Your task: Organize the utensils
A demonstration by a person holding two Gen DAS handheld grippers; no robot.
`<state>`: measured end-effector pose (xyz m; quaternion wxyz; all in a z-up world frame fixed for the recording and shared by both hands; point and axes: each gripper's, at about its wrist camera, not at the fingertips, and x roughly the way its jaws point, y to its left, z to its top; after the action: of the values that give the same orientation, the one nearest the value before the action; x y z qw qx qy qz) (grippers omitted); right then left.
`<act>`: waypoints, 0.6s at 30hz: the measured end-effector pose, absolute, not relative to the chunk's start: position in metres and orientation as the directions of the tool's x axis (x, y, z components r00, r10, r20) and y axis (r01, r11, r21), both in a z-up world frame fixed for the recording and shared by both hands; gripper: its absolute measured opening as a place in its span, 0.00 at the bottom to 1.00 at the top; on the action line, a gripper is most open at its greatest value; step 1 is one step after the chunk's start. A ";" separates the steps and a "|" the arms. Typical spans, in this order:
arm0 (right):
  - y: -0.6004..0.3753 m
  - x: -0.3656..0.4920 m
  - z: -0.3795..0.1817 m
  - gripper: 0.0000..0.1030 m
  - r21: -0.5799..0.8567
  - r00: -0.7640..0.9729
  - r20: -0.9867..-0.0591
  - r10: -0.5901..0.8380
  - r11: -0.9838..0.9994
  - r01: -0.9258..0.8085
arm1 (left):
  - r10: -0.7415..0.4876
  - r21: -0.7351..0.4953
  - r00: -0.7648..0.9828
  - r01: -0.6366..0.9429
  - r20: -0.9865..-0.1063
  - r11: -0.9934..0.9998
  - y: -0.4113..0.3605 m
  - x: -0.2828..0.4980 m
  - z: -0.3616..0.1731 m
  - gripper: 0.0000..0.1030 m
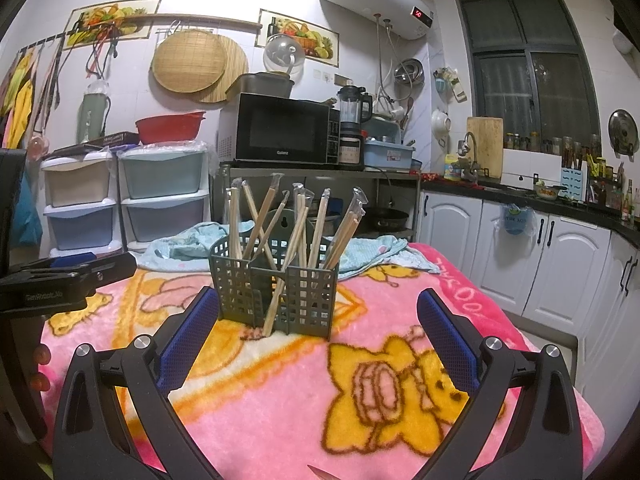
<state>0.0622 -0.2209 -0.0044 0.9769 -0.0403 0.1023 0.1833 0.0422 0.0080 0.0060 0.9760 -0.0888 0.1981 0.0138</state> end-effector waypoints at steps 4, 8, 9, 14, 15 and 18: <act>-0.221 0.064 -0.006 0.94 -0.039 0.912 -0.219 0.347 0.931 -0.363 | -0.009 -0.172 0.918 -0.064 -0.396 0.983 0.010 0.043 0.005 0.90; -0.224 0.066 -0.007 0.94 -0.039 0.914 -0.223 0.339 0.934 -0.355 | -0.006 -0.178 0.912 -0.073 -0.410 0.981 0.011 0.046 0.001 0.90; -0.224 0.067 -0.007 0.94 -0.043 0.916 -0.225 0.333 0.935 -0.351 | -0.011 -0.185 0.908 -0.073 -0.418 0.980 0.013 0.047 -0.001 0.90; -0.229 0.074 -0.009 0.94 -0.048 0.922 -0.237 0.305 0.945 -0.325 | 0.025 -0.181 0.875 -0.128 -0.484 0.975 0.019 0.057 -0.011 0.90; -0.231 0.077 -0.009 0.94 -0.049 0.925 -0.241 0.295 0.948 -0.315 | 0.027 -0.185 0.871 -0.134 -0.490 0.974 0.023 0.058 -0.012 0.90; -0.240 0.088 -0.010 0.94 -0.043 0.928 -0.258 0.270 0.956 -0.290 | 0.046 -0.181 0.855 -0.162 -0.517 0.970 0.034 0.064 -0.016 0.90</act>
<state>0.0880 -0.2401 -0.0098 0.9809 -0.0402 0.1257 0.1428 0.0641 0.0344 -0.0156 0.9567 -0.1099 0.2640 0.0544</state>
